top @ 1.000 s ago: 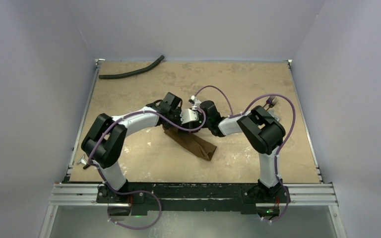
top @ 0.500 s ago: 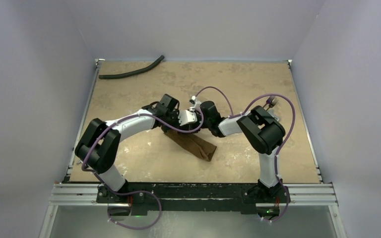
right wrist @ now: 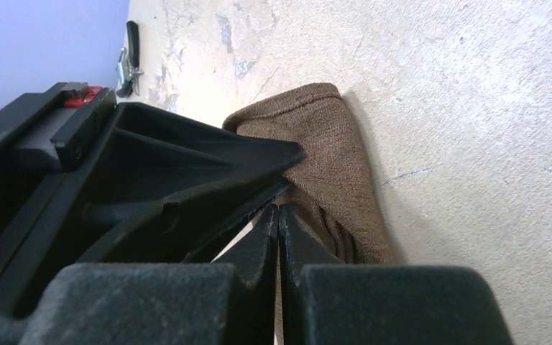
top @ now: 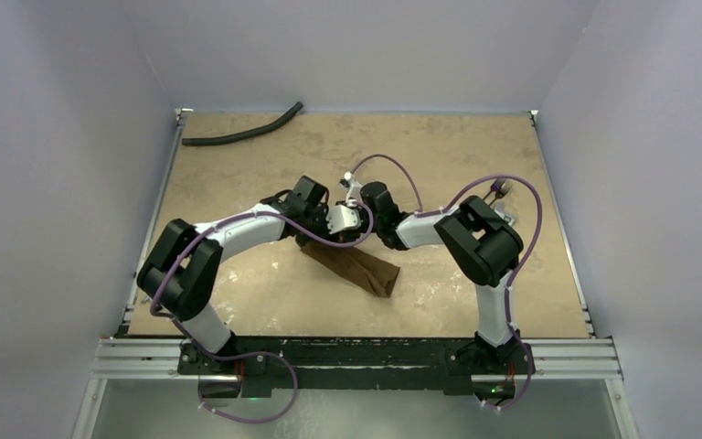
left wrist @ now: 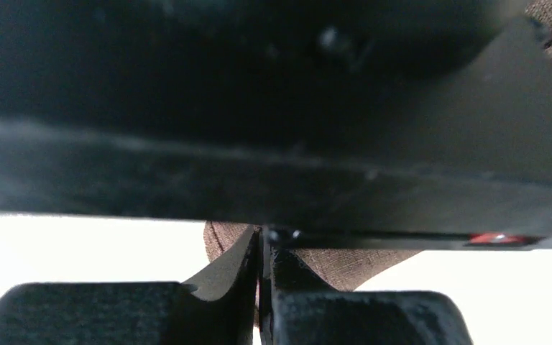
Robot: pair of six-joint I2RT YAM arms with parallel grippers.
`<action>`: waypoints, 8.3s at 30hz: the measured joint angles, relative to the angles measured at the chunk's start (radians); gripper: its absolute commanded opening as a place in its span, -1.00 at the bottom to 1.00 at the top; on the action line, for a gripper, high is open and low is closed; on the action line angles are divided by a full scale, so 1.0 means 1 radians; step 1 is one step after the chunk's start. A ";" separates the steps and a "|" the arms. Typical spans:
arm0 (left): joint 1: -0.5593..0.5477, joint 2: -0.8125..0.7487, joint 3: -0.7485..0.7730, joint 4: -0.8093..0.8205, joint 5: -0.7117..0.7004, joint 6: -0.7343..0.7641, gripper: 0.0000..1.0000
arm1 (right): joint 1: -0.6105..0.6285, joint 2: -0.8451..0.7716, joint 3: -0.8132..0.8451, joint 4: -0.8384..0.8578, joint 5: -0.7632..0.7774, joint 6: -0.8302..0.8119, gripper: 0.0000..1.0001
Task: Fold the napkin into a case and place the utensils inside
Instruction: Insert the utensils into the folded napkin, then pick up the utensils from the corner of the board, then pass from the right arm to the left, then pass from the left arm to the right, then insert the utensils into the folded napkin.
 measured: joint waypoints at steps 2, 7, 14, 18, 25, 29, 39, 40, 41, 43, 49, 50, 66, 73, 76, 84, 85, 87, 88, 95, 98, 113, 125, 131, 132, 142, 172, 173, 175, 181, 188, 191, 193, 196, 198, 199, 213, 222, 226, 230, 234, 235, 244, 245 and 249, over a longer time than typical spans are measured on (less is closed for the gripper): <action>0.001 -0.003 0.000 0.006 0.000 -0.001 -1.00 | 0.003 0.000 0.013 -0.023 0.005 -0.006 -1.00; 0.002 -0.010 0.000 0.009 -0.004 0.000 -1.00 | 0.004 0.002 0.036 -0.068 0.011 -0.019 -1.00; 0.002 -0.013 -0.015 0.003 0.006 0.001 -1.00 | 0.005 0.002 -0.029 -0.059 0.022 -0.020 -1.00; 0.002 -0.014 -0.014 -0.002 0.010 0.001 -1.00 | 0.005 0.006 -0.028 -0.044 0.023 -0.026 -0.75; 0.002 -0.014 -0.017 -0.004 0.024 0.003 -1.00 | -0.001 -0.062 -0.048 -0.074 0.006 -0.047 -0.04; -0.014 -0.040 -0.018 0.044 0.069 0.023 -1.00 | -0.028 -0.199 -0.114 -0.154 0.036 -0.084 -0.02; -0.007 -0.040 -0.016 0.015 0.068 0.026 -1.00 | -0.044 -0.233 -0.181 -0.154 0.044 -0.124 -0.12; -0.007 -0.040 -0.017 0.013 0.067 0.026 -1.00 | -0.044 -0.233 -0.182 -0.154 0.044 -0.125 -0.11; -0.007 -0.040 -0.017 0.012 0.067 0.026 -1.00 | -0.044 -0.233 -0.182 -0.154 0.044 -0.125 -0.11; -0.007 -0.040 -0.017 0.014 0.067 0.026 -1.00 | -0.044 -0.233 -0.183 -0.147 0.044 -0.126 -0.10; -0.006 -0.039 -0.020 0.012 0.062 0.027 -1.00 | -0.049 -0.234 -0.242 -0.043 0.029 -0.109 0.07; -0.006 -0.039 -0.023 0.013 0.060 0.027 -1.00 | -0.050 -0.235 -0.261 -0.017 0.023 -0.101 0.14; 0.006 -0.017 -0.048 0.014 0.048 0.018 -1.00 | 0.154 -0.512 -0.462 0.217 0.293 -0.218 0.44; 0.006 -0.013 -0.048 0.018 0.037 0.018 -1.00 | 0.349 -0.526 -0.524 0.264 0.489 -0.439 0.51; 0.010 -0.008 -0.048 0.018 0.037 0.014 -1.00 | 0.437 -0.526 -0.559 0.320 0.567 -0.540 0.42; 0.044 0.002 -0.044 0.004 0.081 -0.010 -1.00 | 0.608 -0.345 -0.628 0.597 0.778 -0.808 0.39; 0.048 0.002 -0.043 0.000 0.086 -0.010 -1.00 | 0.621 -0.305 -0.622 0.615 0.802 -0.844 0.39; 0.055 0.003 -0.040 -0.009 0.092 -0.010 -1.00 | 0.638 -0.233 -0.594 0.632 0.834 -0.908 0.39; 0.058 0.003 -0.039 -0.012 0.098 -0.010 -1.00 | 0.643 -0.207 -0.576 0.633 0.842 -0.937 0.39; 0.069 0.014 -0.022 -0.036 0.117 -0.008 -1.00 | 0.647 -0.156 -0.460 0.608 0.858 -1.081 0.36; 0.071 0.014 -0.021 -0.039 0.122 -0.007 -1.00 | 0.647 -0.137 -0.421 0.563 0.830 -1.122 0.36; 0.071 0.014 -0.018 -0.050 0.123 0.006 -1.00 | 0.574 -0.092 -0.226 0.219 0.686 -1.202 -0.06; 0.071 0.014 -0.018 -0.059 0.131 0.028 -1.00 | 0.548 -0.060 -0.202 0.194 0.737 -1.242 -1.00; 0.071 0.014 -0.018 -0.066 0.142 0.027 -1.00 | 0.543 -0.100 -0.286 0.264 0.769 -1.135 -1.00; 0.071 0.014 -0.018 -0.067 0.144 0.027 -1.00 | 0.537 -0.108 -0.293 0.270 0.764 -1.103 -1.00; 0.071 0.014 -0.018 -0.072 0.158 0.026 -1.00 | 0.394 -0.203 -0.385 0.357 0.561 -0.774 -1.00; 0.138 -0.001 -0.033 -0.029 0.043 -0.127 -1.00 | 0.025 -0.053 -0.088 0.112 -0.349 -0.384 -1.00; 0.130 -0.002 -0.035 -0.029 0.045 -0.126 -1.00 | 0.025 -0.053 -0.117 0.169 -0.351 -0.359 -1.00; 0.113 -0.002 -0.035 -0.032 0.052 -0.114 -1.00 | 0.026 -0.053 -0.183 0.302 -0.344 -0.312 -1.00; 0.084 -0.007 -0.035 -0.059 0.122 -0.077 -1.00 | 0.021 -0.052 -0.322 0.495 -0.174 -0.195 -1.00; 0.075 -0.009 -0.035 -0.066 0.179 -0.073 -1.00 | 0.032 -0.154 -0.377 0.486 -0.028 -0.210 -1.00; 0.075 -0.009 -0.035 -0.070 0.180 -0.065 -1.00 | 0.031 -0.133 -0.379 0.539 -0.029 -0.166 -1.00; 0.076 -0.010 -0.036 -0.073 0.179 -0.059 -1.00 | 0.029 -0.098 -0.379 0.571 -0.038 -0.124 -1.00; 0.073 -0.030 -0.046 -0.072 0.180 -0.051 -1.00 | 0.024 -0.040 -0.379 0.595 -0.060 -0.062 -1.00; 0.071 -0.053 -0.054 -0.071 0.180 -0.050 -1.00 | 0.023 -0.013 -0.379 0.594 -0.076 -0.031 -1.00; 0.070 -0.064 -0.055 -0.069 0.181 -0.050 -1.00 | 0.023 -0.007 -0.378 0.585 -0.081 -0.023 -1.00; 0.057 -0.116 -0.093 -0.028 0.202 -0.048 -1.00 | 0.004 -0.008 -0.213 0.358 -0.127 0.016 -1.00; 0.051 -0.122 -0.101 -0.004 0.202 -0.039 -1.00 | 0.004 -0.012 -0.142 0.222 -0.128 -0.015 -1.00; 0.050 -0.132 -0.110 0.003 0.202 -0.033 -1.00 | 0.004 0.016 -0.114 0.182 -0.128 -0.036 -1.00; 0.050 -0.134 -0.112 0.018 0.202 -0.037 -1.00 | 0.004 0.080 -0.084 0.172 -0.130 -0.042 -1.00; 0.050 -0.134 -0.112 0.023 0.203 -0.052 -1.00 | 0.003 0.089 -0.066 0.166 -0.134 -0.042 -1.00; 0.050 -0.134 -0.112 0.023 0.206 -0.052 -1.00 | 0.003 0.093 -0.060 0.163 -0.135 -0.041 -1.00; 0.043 -0.134 -0.112 0.002 0.237 0.004 -1.00 | 0.003 0.097 0.003 0.076 -0.127 -0.032 -1.00; 0.043 -0.134 -0.112 0.001 0.237 0.014 -1.00 | 0.003 0.097 0.011 0.060 -0.127 -0.031 -1.00; 0.043 -0.134 -0.112 -0.002 0.235 0.046 -1.00 | 0.004 0.097 0.052 -0.004 -0.122 -0.031 -1.00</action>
